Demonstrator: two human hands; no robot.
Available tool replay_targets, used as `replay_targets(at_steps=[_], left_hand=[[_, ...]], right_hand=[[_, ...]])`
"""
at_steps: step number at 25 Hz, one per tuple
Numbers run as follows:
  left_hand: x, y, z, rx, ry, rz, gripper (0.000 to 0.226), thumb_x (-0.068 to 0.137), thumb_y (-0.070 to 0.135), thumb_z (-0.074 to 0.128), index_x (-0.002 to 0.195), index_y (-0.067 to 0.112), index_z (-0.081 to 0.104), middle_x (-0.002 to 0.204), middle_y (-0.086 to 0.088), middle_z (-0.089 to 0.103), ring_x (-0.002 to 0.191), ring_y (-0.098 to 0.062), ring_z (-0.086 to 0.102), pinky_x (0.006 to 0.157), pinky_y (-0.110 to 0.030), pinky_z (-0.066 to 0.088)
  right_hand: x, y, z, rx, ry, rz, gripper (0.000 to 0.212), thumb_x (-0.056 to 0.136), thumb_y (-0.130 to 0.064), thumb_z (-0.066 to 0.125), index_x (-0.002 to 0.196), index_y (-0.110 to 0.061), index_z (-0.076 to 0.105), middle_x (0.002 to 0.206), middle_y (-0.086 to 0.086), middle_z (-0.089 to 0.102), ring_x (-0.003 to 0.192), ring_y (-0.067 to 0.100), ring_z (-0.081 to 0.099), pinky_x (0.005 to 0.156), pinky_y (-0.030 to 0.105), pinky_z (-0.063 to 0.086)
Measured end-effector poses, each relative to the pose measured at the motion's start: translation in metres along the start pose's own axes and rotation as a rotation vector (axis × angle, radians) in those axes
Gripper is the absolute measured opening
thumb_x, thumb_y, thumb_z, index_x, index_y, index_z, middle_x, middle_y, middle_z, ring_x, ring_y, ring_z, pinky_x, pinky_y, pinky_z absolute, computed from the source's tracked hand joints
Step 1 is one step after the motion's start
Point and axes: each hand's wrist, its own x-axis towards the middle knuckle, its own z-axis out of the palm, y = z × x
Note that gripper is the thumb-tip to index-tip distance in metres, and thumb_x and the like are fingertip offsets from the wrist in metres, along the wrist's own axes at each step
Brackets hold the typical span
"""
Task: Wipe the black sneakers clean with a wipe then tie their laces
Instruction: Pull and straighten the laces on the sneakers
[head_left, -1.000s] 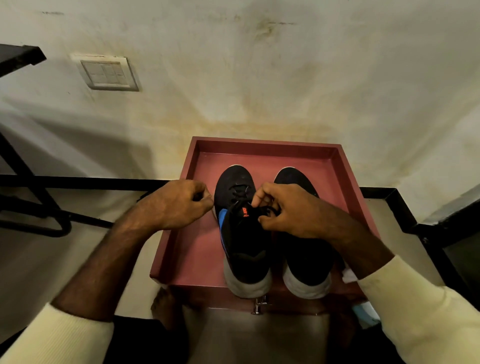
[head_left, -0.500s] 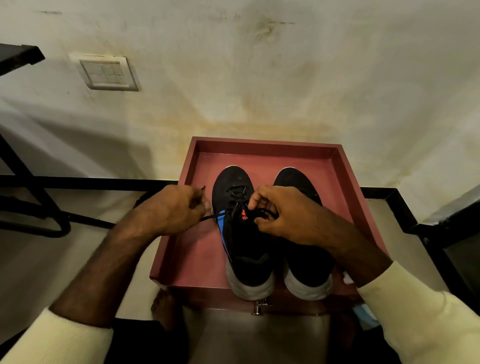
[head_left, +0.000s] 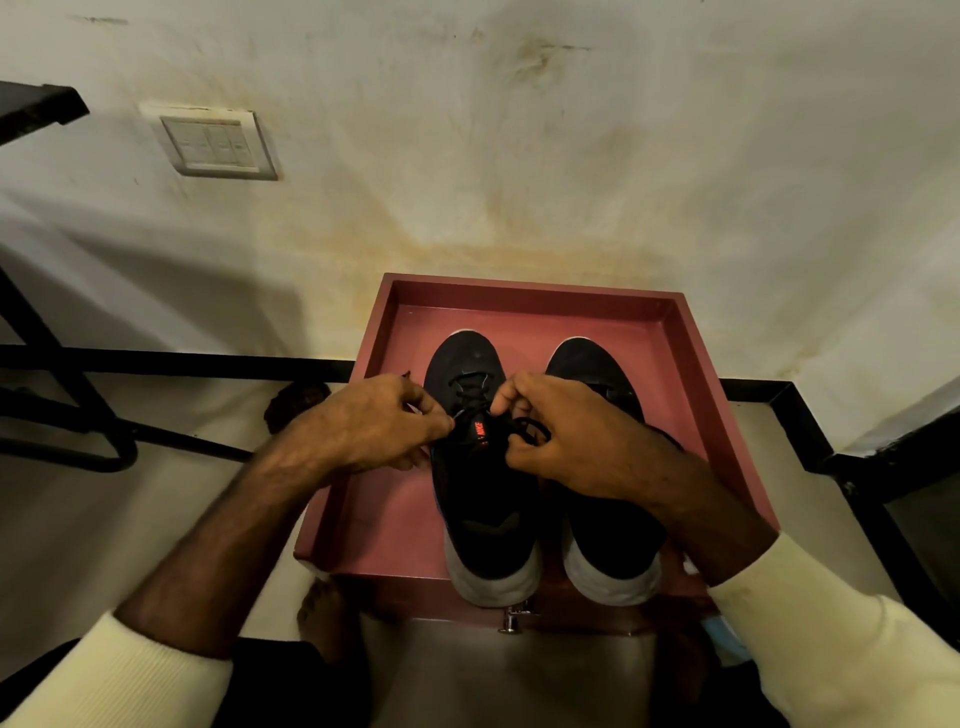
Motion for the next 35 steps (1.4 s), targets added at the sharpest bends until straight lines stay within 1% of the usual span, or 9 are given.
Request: replay_targets(at_steps=[4, 9, 12, 15, 17, 18, 20, 23, 35], left_hand=[[-0.001, -0.005, -0.007, -0.051, -0.057, 0.02, 0.016, 0.102, 0.02, 0.061, 0.107, 0.019, 0.077, 0.089, 0.007, 0.076, 0.069, -0.003, 0.071, 0.061, -0.014, 0.054], [-0.002, -0.01, -0.013, -0.13, -0.105, 0.027, 0.019, 0.101, 0.013, 0.062, 0.105, 0.02, 0.079, 0.065, 0.013, 0.074, 0.055, 0.004, 0.063, 0.053, -0.01, 0.047], [-0.003, -0.013, -0.015, -0.133, -0.1, 0.03, 0.02, 0.1, 0.012, 0.063, 0.107, 0.019, 0.08, 0.066, 0.012, 0.074, 0.049, 0.004, 0.061, 0.05, -0.009, 0.045], [-0.002, -0.012, -0.014, -0.123, -0.102, 0.043, 0.021, 0.1, 0.012, 0.062, 0.113, 0.018, 0.078, 0.067, 0.014, 0.075, 0.045, 0.006, 0.059, 0.046, -0.005, 0.042], [-0.002, -0.01, -0.012, -0.123, -0.099, 0.055, 0.021, 0.101, 0.011, 0.061, 0.115, 0.017, 0.075, 0.054, 0.018, 0.069, 0.039, 0.007, 0.056, 0.041, -0.004, 0.039], [-0.002, -0.009, -0.01, -0.115, -0.093, 0.062, 0.02, 0.101, 0.011, 0.062, 0.114, 0.017, 0.076, 0.055, 0.018, 0.069, 0.042, 0.007, 0.058, 0.044, -0.005, 0.043], [0.0, -0.009, -0.009, -0.097, -0.091, 0.071, 0.019, 0.1, 0.013, 0.064, 0.112, 0.018, 0.078, 0.08, 0.013, 0.079, 0.07, 0.001, 0.072, 0.066, -0.014, 0.059], [0.003, -0.014, -0.01, -0.089, -0.096, 0.076, 0.021, 0.1, 0.014, 0.065, 0.116, 0.018, 0.078, 0.104, 0.006, 0.08, 0.098, -0.009, 0.075, 0.09, -0.028, 0.062], [0.0, -0.018, -0.016, 0.042, -0.096, 0.154, 0.029, 0.1, 0.023, 0.065, 0.127, 0.03, 0.072, 0.115, 0.012, 0.076, 0.096, -0.002, 0.074, 0.094, -0.027, 0.06]], right_hand=[[0.001, -0.005, 0.0, 0.021, -0.013, -0.012, 0.032, 0.088, -0.022, 0.07, 0.116, -0.034, 0.059, 0.095, -0.008, 0.063, 0.084, 0.011, 0.064, 0.081, 0.038, 0.059], [0.002, -0.007, 0.002, 0.012, -0.012, -0.077, 0.035, 0.093, -0.031, 0.069, 0.126, -0.039, 0.062, 0.106, -0.011, 0.06, 0.094, 0.007, 0.062, 0.088, 0.032, 0.057], [0.006, -0.011, 0.007, 0.033, 0.129, -0.1, 0.022, 0.1, -0.047, 0.062, 0.116, -0.036, 0.072, 0.102, -0.013, 0.063, 0.095, 0.003, 0.061, 0.086, 0.024, 0.052], [0.015, -0.013, 0.015, 0.057, 0.265, -0.076, 0.016, 0.099, -0.042, 0.066, 0.105, -0.032, 0.077, 0.099, -0.014, 0.065, 0.093, 0.001, 0.062, 0.084, 0.022, 0.051], [0.022, -0.013, 0.016, 0.027, 0.261, -0.026, 0.012, 0.095, -0.037, 0.071, 0.103, -0.033, 0.078, 0.098, -0.014, 0.065, 0.089, 0.001, 0.064, 0.083, 0.021, 0.052], [0.025, -0.012, 0.014, 0.021, 0.236, 0.012, 0.012, 0.093, -0.035, 0.073, 0.103, -0.031, 0.079, 0.097, -0.014, 0.067, 0.086, 0.0, 0.065, 0.081, 0.02, 0.053], [0.029, -0.008, 0.005, 0.058, 0.142, 0.084, 0.012, 0.094, -0.03, 0.073, 0.103, -0.028, 0.082, 0.096, -0.016, 0.075, 0.085, -0.007, 0.068, 0.079, 0.013, 0.052], [0.034, 0.002, -0.003, 0.162, 0.047, 0.162, 0.013, 0.097, -0.024, 0.072, 0.106, -0.025, 0.082, 0.091, -0.021, 0.076, 0.089, -0.009, 0.071, 0.086, 0.013, 0.055], [0.038, 0.005, 0.006, 0.151, 0.098, 0.056, 0.006, 0.093, -0.024, 0.077, 0.096, -0.026, 0.082, 0.083, -0.015, 0.077, 0.07, -0.005, 0.067, 0.07, 0.013, 0.055]])
